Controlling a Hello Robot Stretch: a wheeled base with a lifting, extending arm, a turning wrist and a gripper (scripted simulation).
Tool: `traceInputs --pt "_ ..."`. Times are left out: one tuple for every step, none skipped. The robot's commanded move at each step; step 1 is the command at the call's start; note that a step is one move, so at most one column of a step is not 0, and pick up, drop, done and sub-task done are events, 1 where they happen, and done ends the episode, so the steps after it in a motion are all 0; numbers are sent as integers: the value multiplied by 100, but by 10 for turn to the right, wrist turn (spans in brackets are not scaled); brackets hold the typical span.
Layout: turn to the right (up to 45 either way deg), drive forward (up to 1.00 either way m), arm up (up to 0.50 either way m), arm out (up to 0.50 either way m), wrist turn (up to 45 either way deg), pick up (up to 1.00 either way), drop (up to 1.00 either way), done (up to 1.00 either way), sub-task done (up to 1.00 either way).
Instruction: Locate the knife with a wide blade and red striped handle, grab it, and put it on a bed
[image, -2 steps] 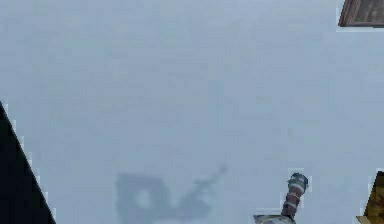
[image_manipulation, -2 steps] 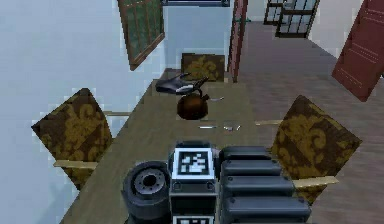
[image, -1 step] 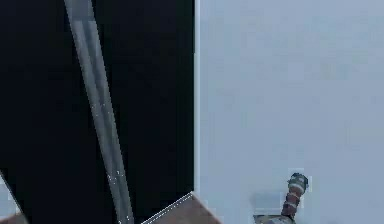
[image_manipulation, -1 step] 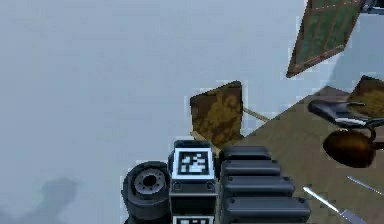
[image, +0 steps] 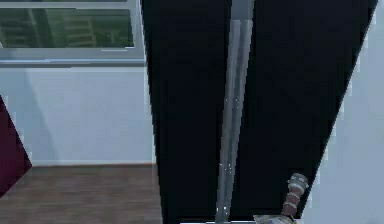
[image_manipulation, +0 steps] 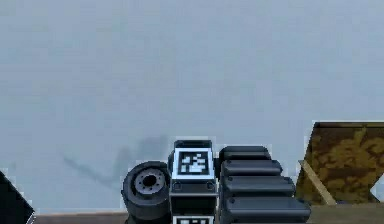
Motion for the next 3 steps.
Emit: traceInputs --pt "0 25 0 0 0 0 0 0 0" --pt "-450 0 0 0 0 0 0 0 0" --pt "-420 0 0 0 0 0 0 0 0"
